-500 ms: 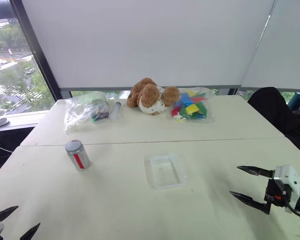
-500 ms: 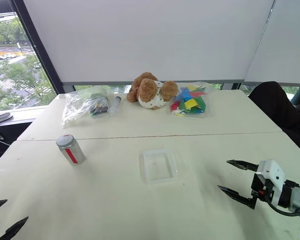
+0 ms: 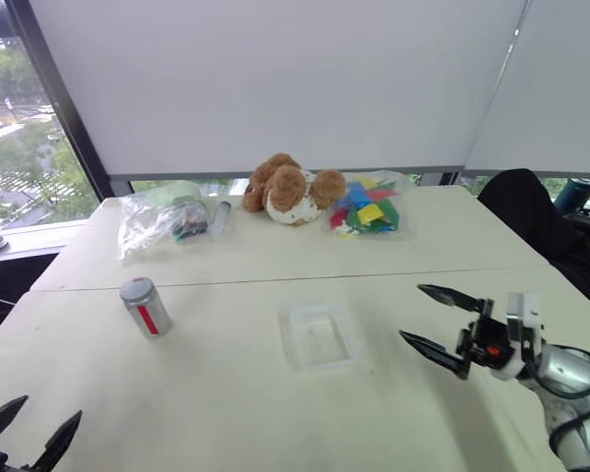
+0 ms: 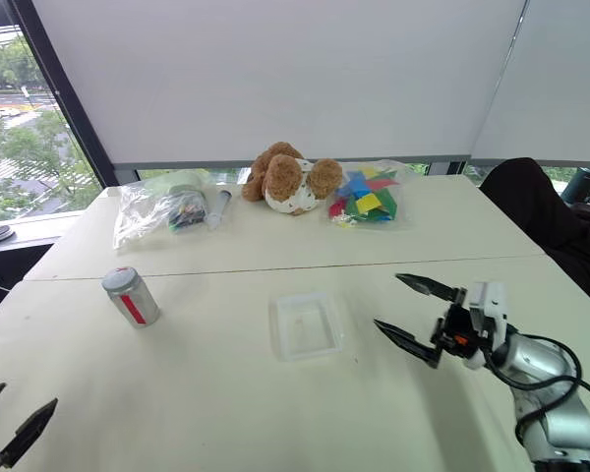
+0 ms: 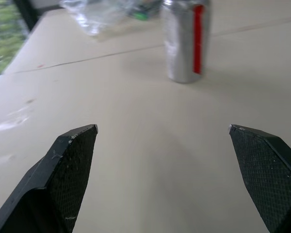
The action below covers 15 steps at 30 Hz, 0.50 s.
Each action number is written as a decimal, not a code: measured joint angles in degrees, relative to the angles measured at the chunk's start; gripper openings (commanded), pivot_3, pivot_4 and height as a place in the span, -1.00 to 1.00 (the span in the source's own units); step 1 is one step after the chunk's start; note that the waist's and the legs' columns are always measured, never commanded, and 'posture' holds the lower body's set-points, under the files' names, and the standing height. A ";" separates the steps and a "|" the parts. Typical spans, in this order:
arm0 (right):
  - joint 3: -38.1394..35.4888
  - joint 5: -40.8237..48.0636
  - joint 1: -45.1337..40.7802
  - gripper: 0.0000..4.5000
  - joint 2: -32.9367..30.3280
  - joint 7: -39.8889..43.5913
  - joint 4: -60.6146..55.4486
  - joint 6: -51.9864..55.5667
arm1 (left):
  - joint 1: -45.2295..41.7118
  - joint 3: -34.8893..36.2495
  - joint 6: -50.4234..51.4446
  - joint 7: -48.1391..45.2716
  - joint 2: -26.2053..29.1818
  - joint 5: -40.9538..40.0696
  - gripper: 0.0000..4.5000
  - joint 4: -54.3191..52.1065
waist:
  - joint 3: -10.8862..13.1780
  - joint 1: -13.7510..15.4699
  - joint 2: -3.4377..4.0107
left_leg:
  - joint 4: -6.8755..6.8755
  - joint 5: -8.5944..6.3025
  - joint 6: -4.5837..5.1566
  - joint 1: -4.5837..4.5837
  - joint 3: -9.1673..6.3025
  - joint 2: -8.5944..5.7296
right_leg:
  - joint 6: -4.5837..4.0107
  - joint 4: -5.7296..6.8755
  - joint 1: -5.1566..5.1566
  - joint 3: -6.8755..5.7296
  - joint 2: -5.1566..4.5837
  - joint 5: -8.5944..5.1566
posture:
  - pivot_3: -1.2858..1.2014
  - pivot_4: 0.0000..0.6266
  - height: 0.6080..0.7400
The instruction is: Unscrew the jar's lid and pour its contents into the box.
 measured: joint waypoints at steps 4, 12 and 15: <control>4.23 0.49 -3.24 1.00 3.10 3.16 -0.05 -0.80 | -0.88 -3.23 -0.11 9.25 -10.57 2.49 0.99 -2.96 | 0.02 0.67 -0.04 | 0.26 -0.02 -0.04 -0.03 -0.05 -0.08 | 0.00 0.00 0.15 -0.07 0.13 0.02 | 0.03 -0.52 1.00; 4.97 0.44 -4.14 1.00 3.21 6.93 3.25 -2.79 | -9.66 -13.40 6.31 22.64 -12.65 12.91 0.99 -12.20 | -0.05 1.77 -0.16 | 0.40 0.01 -0.08 0.06 -0.06 -0.02 | -0.15 0.13 0.22 -0.09 0.27 0.13 | 0.03 -0.52 1.00; 4.55 0.38 -3.49 1.00 3.03 7.60 3.97 -3.23 | -14.74 -16.99 10.32 27.04 -12.06 16.91 0.99 -13.50 | -0.07 1.54 -0.12 | 0.34 0.02 -0.08 0.07 -0.04 -0.01 | -0.13 0.16 0.17 -0.07 0.32 0.14 | 0.03 -0.52 1.00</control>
